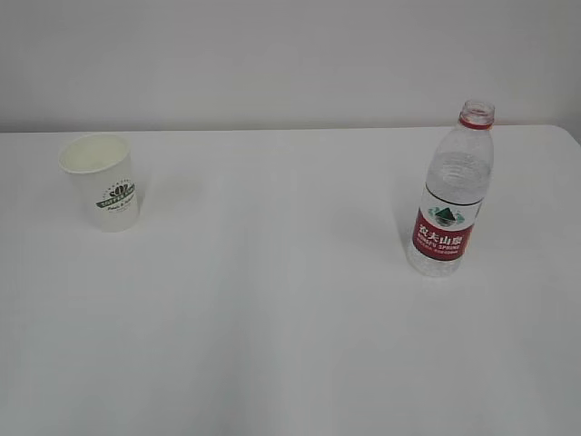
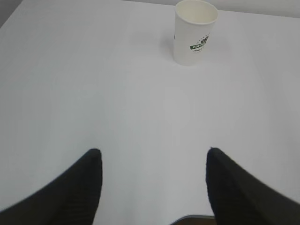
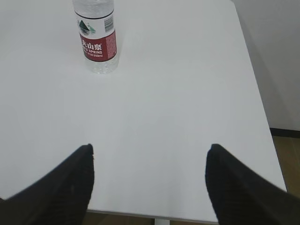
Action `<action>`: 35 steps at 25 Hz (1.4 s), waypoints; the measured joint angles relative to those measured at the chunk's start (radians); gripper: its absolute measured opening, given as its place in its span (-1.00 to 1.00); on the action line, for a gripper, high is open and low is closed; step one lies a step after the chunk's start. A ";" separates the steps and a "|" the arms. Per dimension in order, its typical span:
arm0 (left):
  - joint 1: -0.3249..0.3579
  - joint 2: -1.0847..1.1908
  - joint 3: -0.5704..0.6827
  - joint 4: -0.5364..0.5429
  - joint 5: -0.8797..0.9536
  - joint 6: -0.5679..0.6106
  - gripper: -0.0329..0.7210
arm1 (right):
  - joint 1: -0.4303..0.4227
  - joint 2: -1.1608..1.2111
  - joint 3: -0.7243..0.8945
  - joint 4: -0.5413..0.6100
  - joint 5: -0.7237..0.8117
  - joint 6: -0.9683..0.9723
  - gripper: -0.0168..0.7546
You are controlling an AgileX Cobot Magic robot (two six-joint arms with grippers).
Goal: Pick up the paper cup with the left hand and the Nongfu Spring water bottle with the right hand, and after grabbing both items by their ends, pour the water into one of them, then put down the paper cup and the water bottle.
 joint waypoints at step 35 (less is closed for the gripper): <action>0.000 0.000 0.000 -0.006 0.000 0.000 0.31 | 0.000 0.000 0.000 0.000 0.000 0.000 0.50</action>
